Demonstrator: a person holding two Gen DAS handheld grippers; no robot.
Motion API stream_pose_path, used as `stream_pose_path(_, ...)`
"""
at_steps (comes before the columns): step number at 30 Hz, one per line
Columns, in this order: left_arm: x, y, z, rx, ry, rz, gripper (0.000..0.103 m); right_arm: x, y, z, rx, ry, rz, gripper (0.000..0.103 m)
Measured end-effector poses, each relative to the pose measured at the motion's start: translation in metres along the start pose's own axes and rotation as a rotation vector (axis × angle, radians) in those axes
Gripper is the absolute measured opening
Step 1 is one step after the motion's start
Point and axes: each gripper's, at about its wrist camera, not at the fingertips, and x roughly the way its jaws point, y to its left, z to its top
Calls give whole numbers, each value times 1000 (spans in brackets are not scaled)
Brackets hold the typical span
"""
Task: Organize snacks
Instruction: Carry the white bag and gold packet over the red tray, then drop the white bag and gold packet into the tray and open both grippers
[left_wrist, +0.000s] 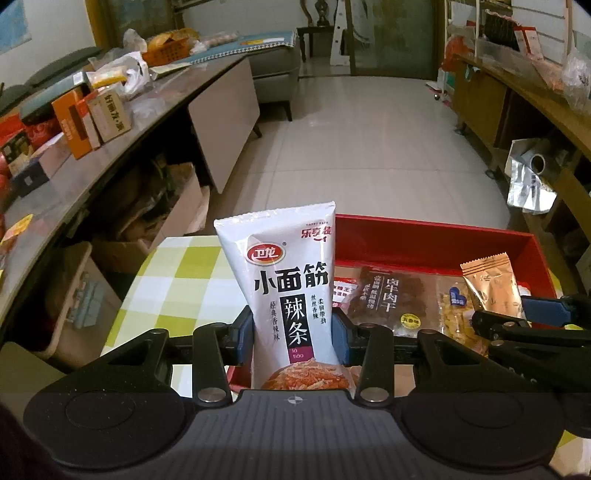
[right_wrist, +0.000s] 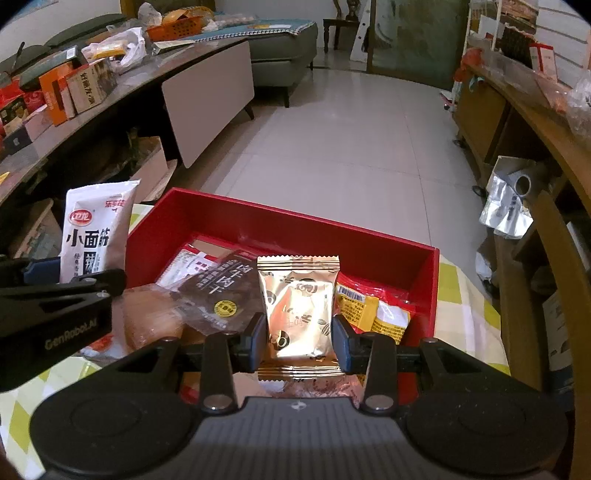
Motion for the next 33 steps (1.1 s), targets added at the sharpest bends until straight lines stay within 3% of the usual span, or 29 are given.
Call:
stream_pose_path(5,6,-3,2,5,4,5,52,8,-3,0,6,12,0,49)
stream_pose_path(11,8,-8,2,13,4,10,57,9,-7,1,13,5,-20,67)
stream_pose_path(20,0,-15,4,40,-43,44,86,5,-11,1,20,-7,-36,68)
stream_pose_path(33,-30,-10,2,56,-110,55,91,-30,2,-1,-36,-44,-60,71)
